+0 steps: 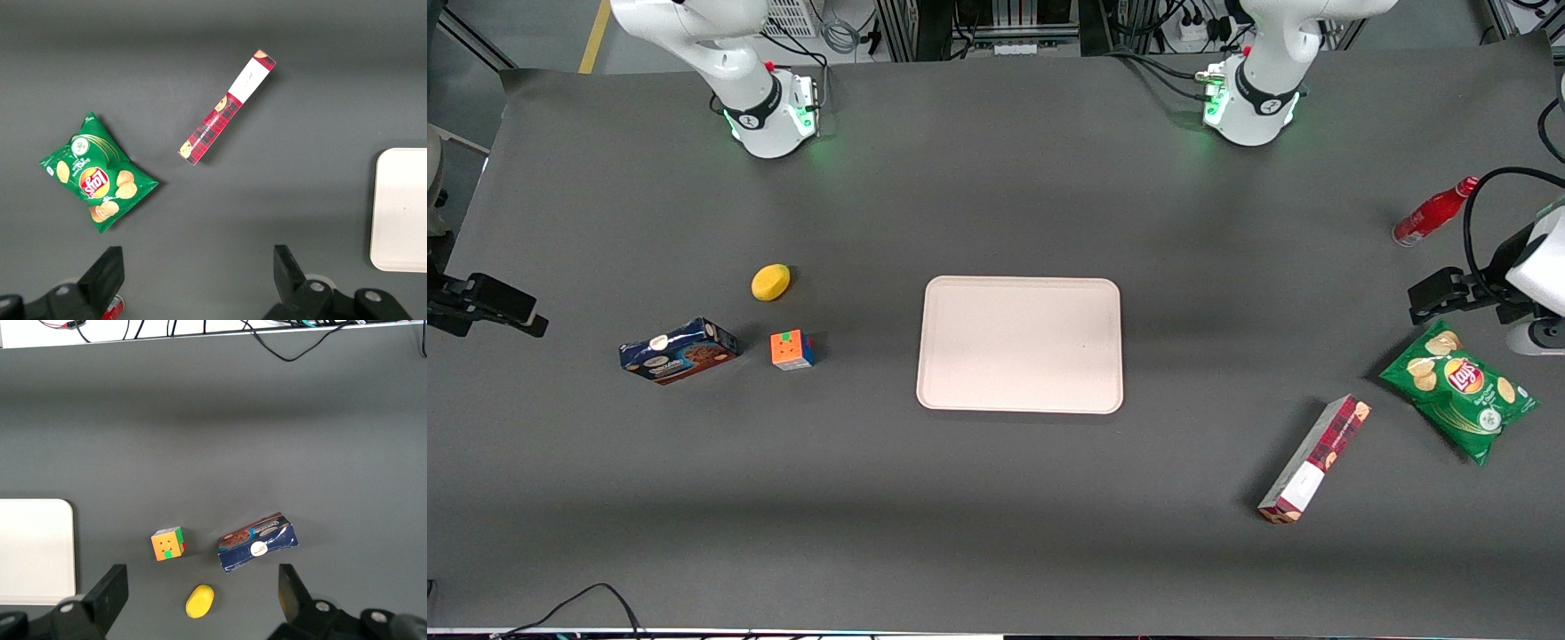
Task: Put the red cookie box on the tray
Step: 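Move the left gripper down over the red plaid cookie box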
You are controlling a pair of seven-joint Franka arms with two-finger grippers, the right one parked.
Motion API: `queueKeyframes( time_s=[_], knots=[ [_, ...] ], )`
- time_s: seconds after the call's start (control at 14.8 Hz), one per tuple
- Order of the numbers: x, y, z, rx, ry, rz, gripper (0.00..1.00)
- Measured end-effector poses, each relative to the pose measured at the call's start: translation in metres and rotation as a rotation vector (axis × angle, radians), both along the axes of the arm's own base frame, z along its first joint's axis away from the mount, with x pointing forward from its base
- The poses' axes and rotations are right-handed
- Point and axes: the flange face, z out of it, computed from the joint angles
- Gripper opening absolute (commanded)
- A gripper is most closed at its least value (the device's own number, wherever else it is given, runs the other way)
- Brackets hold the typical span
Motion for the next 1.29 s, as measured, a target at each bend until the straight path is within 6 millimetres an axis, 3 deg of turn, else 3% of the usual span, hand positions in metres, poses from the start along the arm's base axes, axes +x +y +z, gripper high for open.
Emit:
queueKeyframes(
  time_s=[0.34, 0.54, 0.68, 0.95, 1.29],
  knots=[
    [-0.004, 0.002, 0.005, -0.012, 0.004, 0.004, 1.00],
    [-0.001, -0.004, -0.004, -0.010, 0.019, -0.028, 1.00],
    [0.010, -0.008, -0.035, -0.007, 0.054, -0.087, 1.00],
    [0.049, -0.010, -0.128, -0.004, 0.111, -0.225, 1.00],
    [0.079, -0.011, -0.189, 0.006, 0.063, -0.433, 1.00]
  ],
)
